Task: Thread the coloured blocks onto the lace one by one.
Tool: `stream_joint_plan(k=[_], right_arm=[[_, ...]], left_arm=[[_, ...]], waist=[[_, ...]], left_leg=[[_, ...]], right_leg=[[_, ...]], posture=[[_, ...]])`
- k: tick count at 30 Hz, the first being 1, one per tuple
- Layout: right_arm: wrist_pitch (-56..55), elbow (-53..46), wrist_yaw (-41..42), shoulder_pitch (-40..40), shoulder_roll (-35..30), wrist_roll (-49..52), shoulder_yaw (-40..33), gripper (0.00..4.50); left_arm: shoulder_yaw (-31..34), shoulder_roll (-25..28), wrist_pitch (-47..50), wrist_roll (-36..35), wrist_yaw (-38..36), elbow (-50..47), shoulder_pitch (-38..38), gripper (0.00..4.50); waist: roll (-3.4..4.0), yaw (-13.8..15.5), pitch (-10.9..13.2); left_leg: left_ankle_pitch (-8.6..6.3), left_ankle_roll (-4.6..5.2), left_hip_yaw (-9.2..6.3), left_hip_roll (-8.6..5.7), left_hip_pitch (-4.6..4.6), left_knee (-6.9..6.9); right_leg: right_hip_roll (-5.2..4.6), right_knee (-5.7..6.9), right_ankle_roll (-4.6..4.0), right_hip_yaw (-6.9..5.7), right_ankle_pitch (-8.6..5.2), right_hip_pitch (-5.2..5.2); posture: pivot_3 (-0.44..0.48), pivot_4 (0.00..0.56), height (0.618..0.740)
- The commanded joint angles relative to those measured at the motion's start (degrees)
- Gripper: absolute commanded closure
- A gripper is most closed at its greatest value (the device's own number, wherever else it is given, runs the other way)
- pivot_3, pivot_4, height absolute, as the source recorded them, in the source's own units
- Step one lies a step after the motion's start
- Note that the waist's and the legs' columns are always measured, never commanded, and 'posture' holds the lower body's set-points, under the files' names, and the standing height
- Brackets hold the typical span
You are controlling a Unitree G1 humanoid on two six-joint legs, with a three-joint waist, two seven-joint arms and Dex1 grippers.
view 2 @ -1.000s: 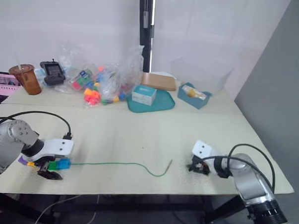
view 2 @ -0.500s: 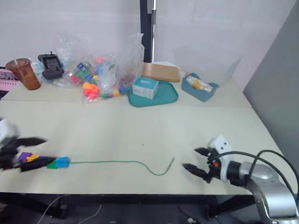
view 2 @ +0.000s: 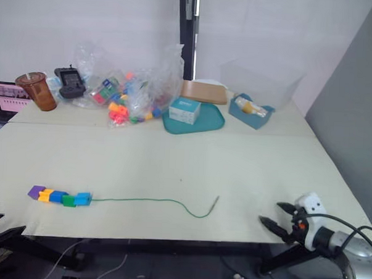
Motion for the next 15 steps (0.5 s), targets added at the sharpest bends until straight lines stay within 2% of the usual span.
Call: stream_joint_plan(k=[1, 15], right_arm=[[-2.20, 0.89, 0.45, -0.24, -1.21, 0.31, -1.13, 0.09], [-3.26, 2.63, 0.71, -2.00, -1.61, -0.09, 0.77, 0.09]], left_arm=[[-0.65, 0.23, -2.37, -1.24, 1.60, 0.63, 0.10, 0.00], [-3.62, 2.10, -3.65, -2.79, 3.72, 3.31, -0.03, 0.00]], waist=[[0.00, -0.26, 0.00], [0.00, -0.29, 0.00]], left_leg=[[0.00, 0.00, 0.00, 0.01, 0.01, -0.01], [0.00, 0.00, 0.01, 0.02, 0.01, -0.04]], right_leg=[[0.01, 0.00, 0.00, 0.00, 0.00, 0.00], [0.03, 0.00, 0.00, 0.02, 0.00, -0.01]], posture=[[0.000, 0.150, 0.740], [0.000, 0.150, 0.740]])
